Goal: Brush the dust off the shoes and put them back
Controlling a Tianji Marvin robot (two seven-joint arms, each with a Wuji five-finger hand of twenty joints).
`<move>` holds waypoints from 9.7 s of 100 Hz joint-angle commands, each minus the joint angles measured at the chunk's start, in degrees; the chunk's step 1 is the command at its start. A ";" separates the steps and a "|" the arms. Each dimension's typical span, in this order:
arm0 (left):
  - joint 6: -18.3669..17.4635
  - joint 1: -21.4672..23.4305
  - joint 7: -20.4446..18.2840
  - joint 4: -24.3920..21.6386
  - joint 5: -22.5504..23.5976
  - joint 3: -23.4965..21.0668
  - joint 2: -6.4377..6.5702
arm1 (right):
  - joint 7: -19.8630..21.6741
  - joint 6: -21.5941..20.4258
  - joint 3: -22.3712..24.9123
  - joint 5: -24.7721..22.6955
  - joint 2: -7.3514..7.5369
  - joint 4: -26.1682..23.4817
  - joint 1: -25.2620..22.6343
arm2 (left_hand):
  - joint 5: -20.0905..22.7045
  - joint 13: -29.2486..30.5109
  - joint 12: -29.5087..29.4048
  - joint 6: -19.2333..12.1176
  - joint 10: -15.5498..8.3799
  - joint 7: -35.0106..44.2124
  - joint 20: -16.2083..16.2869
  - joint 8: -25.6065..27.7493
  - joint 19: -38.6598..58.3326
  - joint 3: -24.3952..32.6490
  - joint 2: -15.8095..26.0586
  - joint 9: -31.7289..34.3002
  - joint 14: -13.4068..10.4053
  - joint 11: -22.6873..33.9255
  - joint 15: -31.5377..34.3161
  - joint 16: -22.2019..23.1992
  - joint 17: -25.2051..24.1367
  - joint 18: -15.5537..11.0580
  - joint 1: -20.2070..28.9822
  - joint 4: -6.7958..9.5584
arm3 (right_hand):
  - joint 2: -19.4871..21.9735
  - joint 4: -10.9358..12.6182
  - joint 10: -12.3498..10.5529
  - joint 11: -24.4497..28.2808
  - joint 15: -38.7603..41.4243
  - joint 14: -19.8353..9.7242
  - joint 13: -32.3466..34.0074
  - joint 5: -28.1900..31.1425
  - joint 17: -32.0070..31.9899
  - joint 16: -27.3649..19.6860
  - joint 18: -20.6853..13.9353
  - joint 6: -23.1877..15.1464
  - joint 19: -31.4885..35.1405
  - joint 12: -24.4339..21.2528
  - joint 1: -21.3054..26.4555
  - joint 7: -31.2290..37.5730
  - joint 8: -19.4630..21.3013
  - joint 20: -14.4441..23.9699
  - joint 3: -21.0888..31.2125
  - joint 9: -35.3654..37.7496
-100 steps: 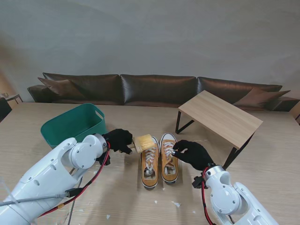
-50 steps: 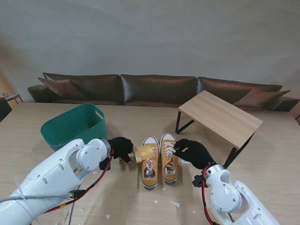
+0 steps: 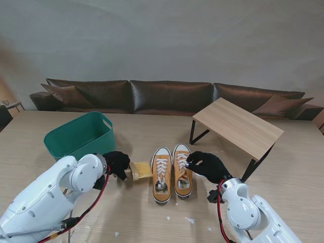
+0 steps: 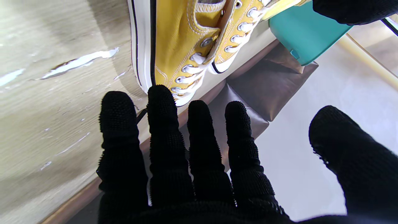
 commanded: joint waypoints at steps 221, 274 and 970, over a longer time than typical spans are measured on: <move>-7.12 -18.15 6.69 12.54 -11.09 13.93 -3.07 | -2.99 1.47 0.04 0.81 -1.21 1.58 2.11 | 0.82 3.07 -0.44 -4.43 -0.18 4.39 -1.54 2.58 -2.75 6.63 2.50 3.52 -3.30 -0.49 0.36 0.29 -0.68 -2.38 8.78 3.36 | 1.75 1.19 1.13 0.53 0.61 0.84 1.59 -0.59 -15.77 0.38 1.74 0.35 0.76 -0.80 0.36 -0.04 -0.79 -0.59 -0.66 0.30; -6.84 -27.22 14.01 21.67 -15.47 26.65 -8.03 | -4.60 2.19 -0.17 2.13 -1.84 3.10 3.29 | 2.18 3.33 -0.48 -4.67 -0.89 4.83 -2.04 2.58 -1.56 9.67 0.35 4.19 -4.75 1.57 3.03 0.15 1.76 -3.00 7.03 3.79 | 1.59 1.14 1.38 0.44 0.59 1.13 1.61 -0.46 -15.79 0.45 1.91 0.55 0.70 -0.75 0.45 -0.24 -0.74 -0.58 -0.39 0.43; 9.73 20.70 -6.17 -21.69 46.31 -9.49 -1.93 | 2.15 5.74 -0.75 7.94 -1.22 3.49 3.46 | -0.45 -14.93 -21.28 -9.04 4.53 -43.05 4.25 -20.06 -6.48 -12.45 15.31 -27.04 -1.89 -14.91 -10.86 3.94 -17.70 -7.64 -12.33 5.19 | 2.30 1.05 2.25 0.54 0.76 1.87 1.69 0.21 -16.07 0.51 2.15 1.70 0.44 -0.73 1.64 -0.50 -0.83 -0.29 -1.22 1.21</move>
